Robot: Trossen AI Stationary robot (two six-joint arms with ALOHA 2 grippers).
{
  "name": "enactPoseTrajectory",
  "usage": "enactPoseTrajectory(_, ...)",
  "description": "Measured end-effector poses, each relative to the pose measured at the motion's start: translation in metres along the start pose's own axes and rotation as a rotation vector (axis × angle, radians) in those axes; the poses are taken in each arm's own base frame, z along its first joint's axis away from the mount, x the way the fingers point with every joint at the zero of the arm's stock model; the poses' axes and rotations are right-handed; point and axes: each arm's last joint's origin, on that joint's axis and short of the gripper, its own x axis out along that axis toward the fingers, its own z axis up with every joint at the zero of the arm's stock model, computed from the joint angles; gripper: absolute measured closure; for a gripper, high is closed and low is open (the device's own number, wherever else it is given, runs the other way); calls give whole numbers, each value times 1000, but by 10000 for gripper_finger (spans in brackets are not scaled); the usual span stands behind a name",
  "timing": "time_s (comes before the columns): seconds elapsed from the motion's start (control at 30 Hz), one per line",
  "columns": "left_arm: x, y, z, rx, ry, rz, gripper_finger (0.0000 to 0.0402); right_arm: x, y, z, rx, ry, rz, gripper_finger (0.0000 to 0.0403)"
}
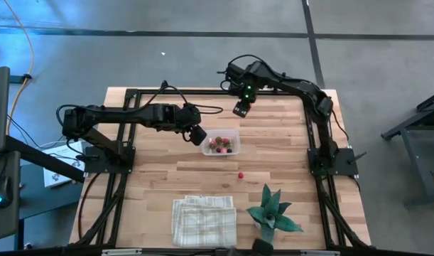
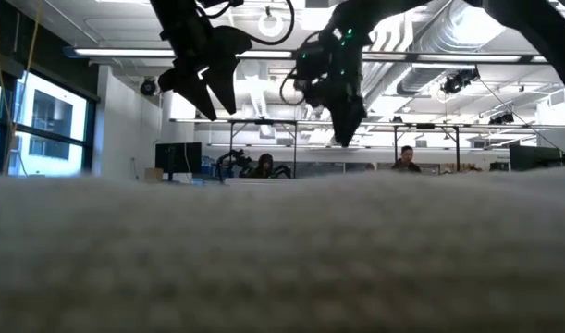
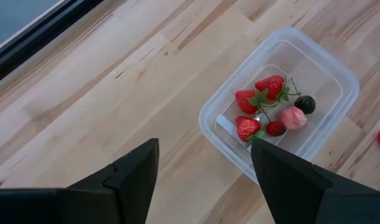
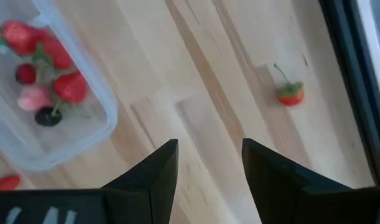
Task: Pick and placing Produce into tupperware
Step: Put the red peach into the transparent bin
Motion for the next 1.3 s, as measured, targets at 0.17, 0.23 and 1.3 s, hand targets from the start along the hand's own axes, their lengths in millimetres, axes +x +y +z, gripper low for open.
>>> enactPoseTrajectory(0.17, 0, 0, 0, 1, 1, 0, 158, -38, 7, -16, -7, -75, -19, 234)
enactPoseTrajectory(0.23, 0, 0, 0, 9, 1, 0, 158, -61, 2, -27, 11, -135, -30, 234)
enactPoseTrajectory(1.3, 0, -1, 3, -86, -39, -7, 158, -71, -91, -33, 48, -320, 9, 234)
